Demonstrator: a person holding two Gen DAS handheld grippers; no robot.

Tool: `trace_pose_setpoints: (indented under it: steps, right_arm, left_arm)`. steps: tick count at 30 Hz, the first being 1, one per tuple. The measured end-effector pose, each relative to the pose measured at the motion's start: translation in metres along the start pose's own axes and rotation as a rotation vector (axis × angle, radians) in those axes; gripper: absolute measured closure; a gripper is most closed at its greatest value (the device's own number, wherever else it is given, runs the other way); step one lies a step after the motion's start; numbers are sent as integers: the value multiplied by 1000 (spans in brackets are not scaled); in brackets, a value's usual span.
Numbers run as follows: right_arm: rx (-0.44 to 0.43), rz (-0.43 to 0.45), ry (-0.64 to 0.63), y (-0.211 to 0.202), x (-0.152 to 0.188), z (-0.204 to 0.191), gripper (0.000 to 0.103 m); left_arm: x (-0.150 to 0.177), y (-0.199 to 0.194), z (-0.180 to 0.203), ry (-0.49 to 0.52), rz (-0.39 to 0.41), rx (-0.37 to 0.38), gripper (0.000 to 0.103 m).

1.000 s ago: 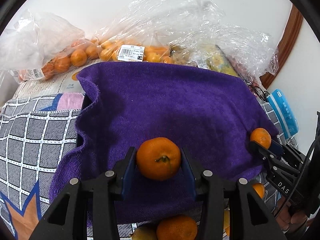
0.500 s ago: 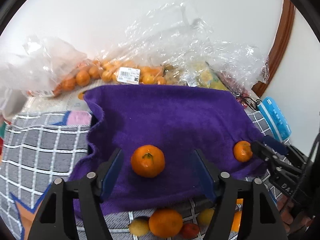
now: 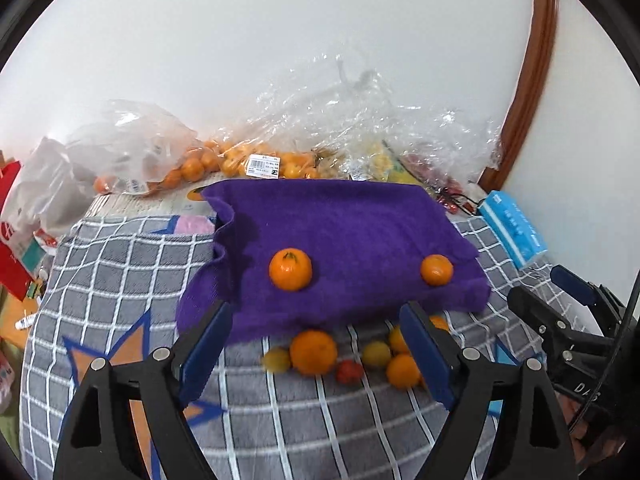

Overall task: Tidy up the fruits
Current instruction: 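Lift both open grippers back away from the towel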

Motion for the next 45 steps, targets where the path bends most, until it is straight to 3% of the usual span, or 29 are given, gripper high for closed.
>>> trace_pose_setpoints:
  steps: [4, 11, 16, 32, 45]
  right_arm:
    - [26, 34, -18, -23, 11, -5, 12]
    - [-53, 22, 42, -38, 35, -4, 12]
    - [-29, 17, 53, -42, 48, -4, 12]
    - [6, 2, 140, -29, 59, 18, 12]
    - [-44, -126, 189, 1, 68, 27, 14]
  left_arm:
    - [13, -20, 2, 15, 5, 10, 19]
    - [35, -43, -1, -2, 15, 29, 22]
    - [45, -50, -5, 15, 20, -12, 23]
    - [55, -41, -15, -38, -2, 5, 26]
    - [64, -20, -32, -52, -31, -33, 26]
Point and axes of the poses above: each gripper's, at about its wrist camera, not at the fingertips, and y roughly the way its jaws point, z to its right, x to its underside, the point moved 4 cm from there along y, roughly the way its jaws point, and after that the axes turned 7 degrees about y, right-handed, at the moved point
